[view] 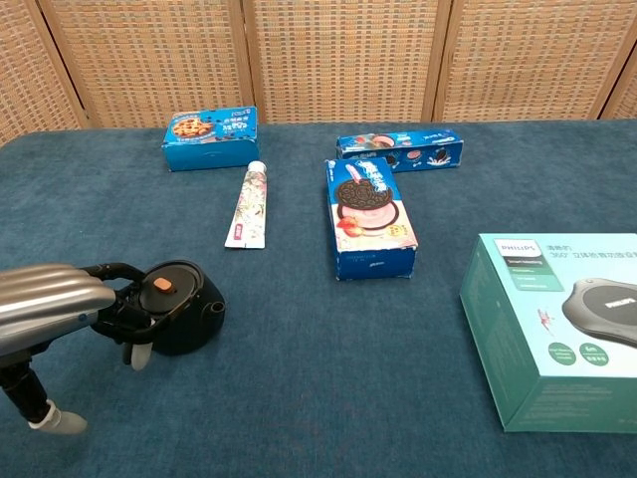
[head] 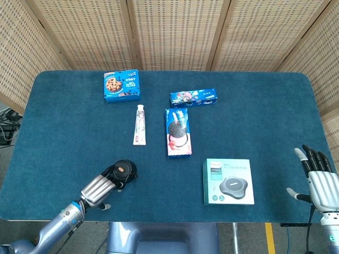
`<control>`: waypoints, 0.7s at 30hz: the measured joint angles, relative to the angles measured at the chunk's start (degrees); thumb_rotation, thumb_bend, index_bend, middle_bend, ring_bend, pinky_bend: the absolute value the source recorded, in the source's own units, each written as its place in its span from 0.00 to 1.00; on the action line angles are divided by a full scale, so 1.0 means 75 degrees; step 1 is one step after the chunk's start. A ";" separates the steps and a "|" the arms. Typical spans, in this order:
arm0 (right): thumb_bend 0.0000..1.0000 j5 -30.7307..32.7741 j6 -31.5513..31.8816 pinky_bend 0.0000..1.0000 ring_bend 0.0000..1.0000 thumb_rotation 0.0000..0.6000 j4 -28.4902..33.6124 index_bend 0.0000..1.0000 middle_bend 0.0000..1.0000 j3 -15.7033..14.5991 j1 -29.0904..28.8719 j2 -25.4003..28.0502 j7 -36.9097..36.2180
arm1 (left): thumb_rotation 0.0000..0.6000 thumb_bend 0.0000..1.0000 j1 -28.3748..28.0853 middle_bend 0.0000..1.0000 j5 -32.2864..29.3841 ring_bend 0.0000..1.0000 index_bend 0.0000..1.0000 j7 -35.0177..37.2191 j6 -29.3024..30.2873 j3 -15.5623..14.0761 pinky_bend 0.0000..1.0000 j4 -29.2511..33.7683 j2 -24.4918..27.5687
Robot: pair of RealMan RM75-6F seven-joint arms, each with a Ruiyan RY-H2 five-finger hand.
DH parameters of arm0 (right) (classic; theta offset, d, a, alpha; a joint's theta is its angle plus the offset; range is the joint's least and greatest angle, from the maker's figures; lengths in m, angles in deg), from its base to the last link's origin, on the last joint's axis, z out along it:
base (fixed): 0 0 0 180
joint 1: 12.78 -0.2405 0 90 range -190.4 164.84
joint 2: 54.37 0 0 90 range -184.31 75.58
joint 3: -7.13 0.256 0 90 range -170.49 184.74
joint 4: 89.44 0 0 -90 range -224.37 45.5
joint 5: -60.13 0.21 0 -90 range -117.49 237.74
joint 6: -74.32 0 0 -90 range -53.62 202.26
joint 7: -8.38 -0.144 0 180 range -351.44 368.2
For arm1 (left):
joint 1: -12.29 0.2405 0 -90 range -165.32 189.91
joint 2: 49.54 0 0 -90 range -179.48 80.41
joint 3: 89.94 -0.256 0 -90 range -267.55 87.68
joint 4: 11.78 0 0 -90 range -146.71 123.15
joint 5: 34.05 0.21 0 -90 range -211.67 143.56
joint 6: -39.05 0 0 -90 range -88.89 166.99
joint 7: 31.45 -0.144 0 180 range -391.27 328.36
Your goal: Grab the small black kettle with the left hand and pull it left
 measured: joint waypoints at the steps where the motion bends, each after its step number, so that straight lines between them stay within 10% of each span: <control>1: 0.00 -0.0005 0.0000 0.00 0.00 1.00 0.0001 0.00 0.00 -0.0003 0.0000 0.0001 0.0003 | 1.00 0.00 0.0010 0.52 -0.0024 0.41 0.53 -0.0066 0.0027 0.0005 0.00 0.0006 -0.0005; 10: 0.00 0.0001 -0.0006 0.00 0.00 1.00 0.0008 0.00 0.00 -0.0007 0.0000 0.0000 0.0003 | 1.00 0.00 0.0106 0.56 -0.0289 0.42 0.57 -0.0672 0.0380 0.0126 0.00 0.0029 -0.0144; 21: 0.00 0.0004 -0.0004 0.00 0.00 1.00 0.0015 0.00 0.00 -0.0003 0.0000 0.0005 -0.0016 | 1.00 0.00 0.0114 0.77 -0.0478 0.53 0.87 -0.0890 0.0467 0.0179 0.00 0.0102 -0.0127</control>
